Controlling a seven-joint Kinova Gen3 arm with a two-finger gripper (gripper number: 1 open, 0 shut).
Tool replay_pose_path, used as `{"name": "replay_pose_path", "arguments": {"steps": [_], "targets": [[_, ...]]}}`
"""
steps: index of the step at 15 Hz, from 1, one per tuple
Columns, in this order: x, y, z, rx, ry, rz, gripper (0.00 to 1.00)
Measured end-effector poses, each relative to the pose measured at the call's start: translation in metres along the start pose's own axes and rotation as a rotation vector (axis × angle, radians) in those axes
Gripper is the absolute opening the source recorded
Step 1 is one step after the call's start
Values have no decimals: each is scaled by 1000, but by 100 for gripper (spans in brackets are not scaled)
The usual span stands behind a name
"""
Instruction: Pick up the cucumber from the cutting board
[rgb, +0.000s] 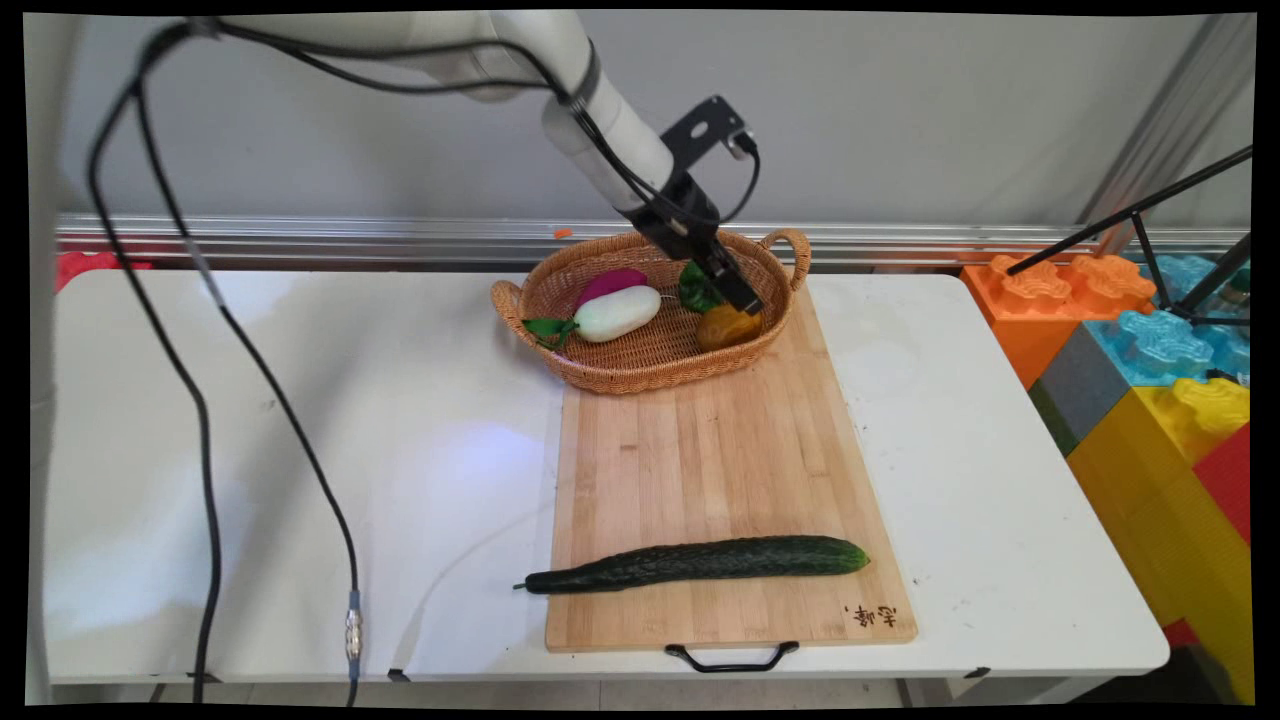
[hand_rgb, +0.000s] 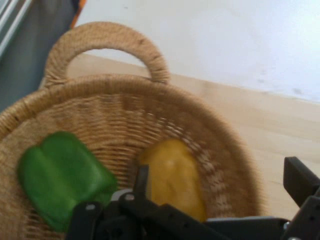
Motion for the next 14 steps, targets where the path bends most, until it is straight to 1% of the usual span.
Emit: {"name": "replay_pose_path", "arguments": {"steps": [2, 4, 6, 8, 10, 12, 14], "targets": [[-1, 13, -28, -56, -7, -17, 100], [-6, 25, -49, -101, -18, -30, 100], [-17, 42, -72, -150, -37, -32, 100], [-31, 61, -86, -190, -58, -34, 100], [-48, 83, -93, -231, -84, -26, 100], [-64, 103, -93, -261, -103, -14, 100], [-79, 121, -87, -283, -123, -1, 100]]}}
